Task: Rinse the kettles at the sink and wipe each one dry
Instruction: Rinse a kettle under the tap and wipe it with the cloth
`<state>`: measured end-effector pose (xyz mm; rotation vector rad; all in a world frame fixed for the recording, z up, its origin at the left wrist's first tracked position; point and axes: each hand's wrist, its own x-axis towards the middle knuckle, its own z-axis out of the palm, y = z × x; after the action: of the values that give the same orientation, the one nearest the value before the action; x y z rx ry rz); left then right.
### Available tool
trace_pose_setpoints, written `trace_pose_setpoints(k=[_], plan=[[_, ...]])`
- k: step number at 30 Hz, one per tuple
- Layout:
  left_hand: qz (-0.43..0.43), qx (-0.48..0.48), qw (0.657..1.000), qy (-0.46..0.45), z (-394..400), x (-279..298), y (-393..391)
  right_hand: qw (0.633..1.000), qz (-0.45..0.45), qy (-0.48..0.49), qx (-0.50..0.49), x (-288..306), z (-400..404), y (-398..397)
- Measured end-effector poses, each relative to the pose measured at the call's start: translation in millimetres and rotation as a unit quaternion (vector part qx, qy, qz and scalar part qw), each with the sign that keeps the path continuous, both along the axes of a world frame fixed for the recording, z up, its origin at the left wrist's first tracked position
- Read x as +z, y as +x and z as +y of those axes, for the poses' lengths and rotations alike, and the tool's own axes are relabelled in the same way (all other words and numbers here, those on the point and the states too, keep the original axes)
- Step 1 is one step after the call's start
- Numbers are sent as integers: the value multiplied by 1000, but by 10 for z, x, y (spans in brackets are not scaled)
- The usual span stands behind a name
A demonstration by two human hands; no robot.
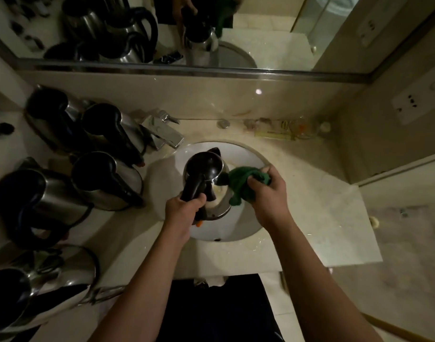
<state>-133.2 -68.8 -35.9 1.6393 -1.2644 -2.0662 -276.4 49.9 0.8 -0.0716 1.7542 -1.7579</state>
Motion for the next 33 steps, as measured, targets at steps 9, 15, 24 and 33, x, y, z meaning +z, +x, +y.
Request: trace_pose_setpoints(k=[9, 15, 24, 33], plan=[[45, 10, 999, -8, 70, 510, -37, 934, -304, -140, -125, 281, -604, -210], [40, 29, 999, 0, 37, 510, 52, 875, -381, -208, -215, 203, -518, -250], [9, 46, 999, 13, -13, 361, 213, 908, -364, -71, -196, 70, -602, -287], [16, 49, 999, 11, -13, 403, 270, 928, -284, 112, -213, 36, -792, -175]])
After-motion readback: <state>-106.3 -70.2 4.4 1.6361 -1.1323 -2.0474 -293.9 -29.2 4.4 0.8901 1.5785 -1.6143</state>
